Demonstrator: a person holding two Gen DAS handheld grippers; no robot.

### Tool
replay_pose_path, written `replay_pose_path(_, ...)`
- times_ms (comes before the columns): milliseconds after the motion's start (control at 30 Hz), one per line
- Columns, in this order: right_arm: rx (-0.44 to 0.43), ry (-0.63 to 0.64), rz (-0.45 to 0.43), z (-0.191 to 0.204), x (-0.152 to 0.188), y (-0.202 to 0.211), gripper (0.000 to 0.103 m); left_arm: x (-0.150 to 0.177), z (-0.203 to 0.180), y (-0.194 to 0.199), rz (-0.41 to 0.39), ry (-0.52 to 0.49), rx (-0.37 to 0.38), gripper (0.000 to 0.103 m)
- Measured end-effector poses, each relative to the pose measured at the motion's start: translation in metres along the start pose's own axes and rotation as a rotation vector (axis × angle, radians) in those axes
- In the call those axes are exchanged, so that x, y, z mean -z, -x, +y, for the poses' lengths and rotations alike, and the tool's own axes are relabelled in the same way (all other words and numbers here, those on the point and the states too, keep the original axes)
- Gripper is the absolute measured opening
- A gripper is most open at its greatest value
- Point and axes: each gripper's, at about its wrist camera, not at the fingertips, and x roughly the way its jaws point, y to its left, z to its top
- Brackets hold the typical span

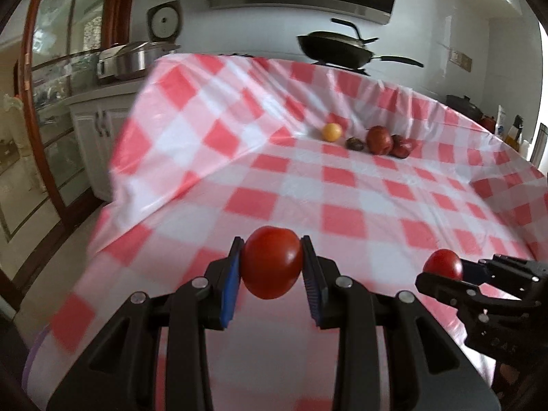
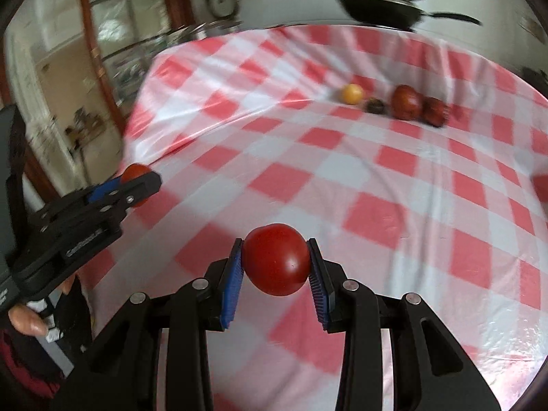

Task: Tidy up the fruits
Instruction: 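Carry both red tomatoes in the tools over the white box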

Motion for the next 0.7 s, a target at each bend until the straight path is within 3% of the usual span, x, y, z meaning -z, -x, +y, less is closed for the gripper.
replay_pose_path(367,-0.142,0.254,0.047,0.11,0.011,-0.013,0.036,0.034,0.076,0.05,-0.037,0.021,-0.1,0.033)
replay_pose_path(700,-0.326,0.593,0.105,0.231,0.052,-0.016,0.036,0.082,0.176,0.107,-0.019,0.109,-0.312,0.033)
